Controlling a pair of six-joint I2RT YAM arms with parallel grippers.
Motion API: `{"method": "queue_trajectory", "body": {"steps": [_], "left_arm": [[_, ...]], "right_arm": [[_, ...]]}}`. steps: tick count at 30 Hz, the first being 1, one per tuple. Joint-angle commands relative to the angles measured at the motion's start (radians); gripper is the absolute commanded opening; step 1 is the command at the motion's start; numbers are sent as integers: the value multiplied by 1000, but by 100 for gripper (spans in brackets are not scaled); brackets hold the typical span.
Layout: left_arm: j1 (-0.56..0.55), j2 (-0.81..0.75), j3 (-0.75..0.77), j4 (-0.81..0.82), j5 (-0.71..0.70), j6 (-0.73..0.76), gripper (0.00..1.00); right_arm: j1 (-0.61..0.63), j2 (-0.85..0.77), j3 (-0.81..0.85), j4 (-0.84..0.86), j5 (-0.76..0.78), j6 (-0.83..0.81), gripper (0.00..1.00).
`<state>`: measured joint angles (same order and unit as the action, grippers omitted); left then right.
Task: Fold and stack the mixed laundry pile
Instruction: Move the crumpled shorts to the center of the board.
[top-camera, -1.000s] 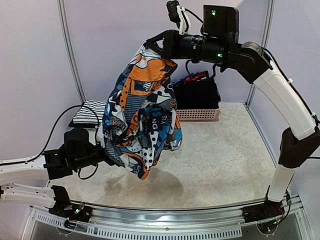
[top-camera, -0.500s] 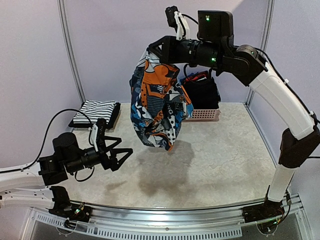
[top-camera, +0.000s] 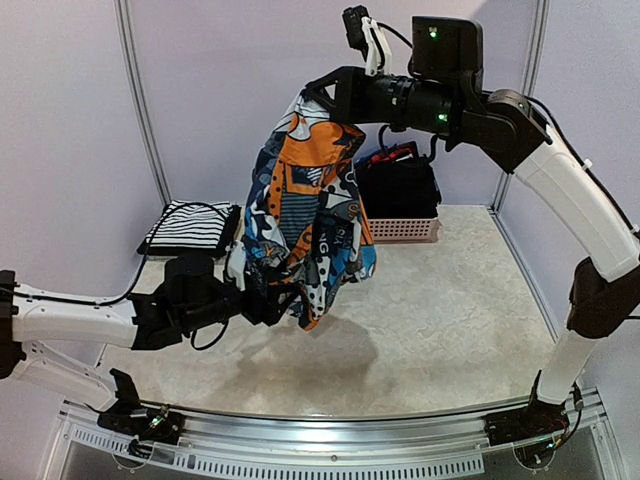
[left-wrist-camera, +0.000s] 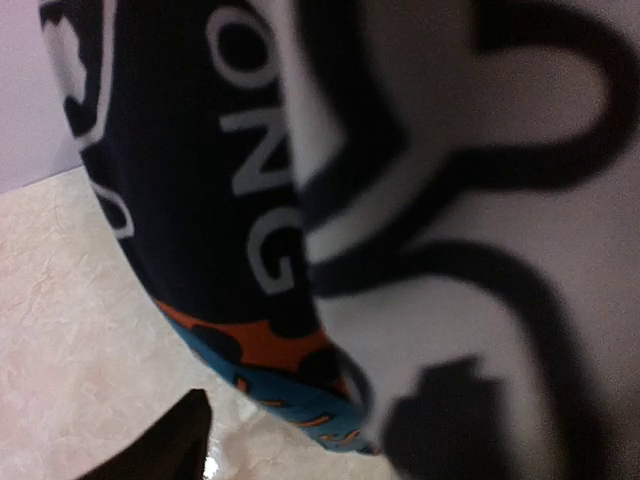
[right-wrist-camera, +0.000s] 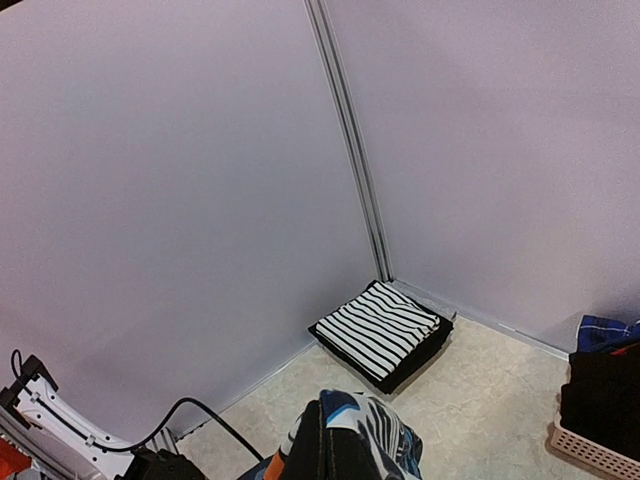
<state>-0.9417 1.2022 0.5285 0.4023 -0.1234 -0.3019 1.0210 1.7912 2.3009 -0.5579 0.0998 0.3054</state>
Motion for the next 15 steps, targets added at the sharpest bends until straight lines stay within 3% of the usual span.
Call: {"method": "queue_trajectory", "body": {"steps": [1, 2, 3, 6, 15], "left_arm": [[-14, 56, 17, 216, 54, -12, 34], [-14, 54, 19, 231, 67, -20, 6], [-16, 44, 19, 212, 60, -28, 0], [-16, -15, 2, 143, 4, -31, 0], [-16, -303, 79, -357, -360, 17, 0]], "right_arm": [[5, -80, -96, 62, 17, 5, 0], [5, -105, -126, 69, 27, 8, 0], [6, -129, -158, 72, 42, 9, 0], [5, -210, -288, 100, 113, 11, 0], [5, -439, -619, 86, 272, 42, 0]]}}
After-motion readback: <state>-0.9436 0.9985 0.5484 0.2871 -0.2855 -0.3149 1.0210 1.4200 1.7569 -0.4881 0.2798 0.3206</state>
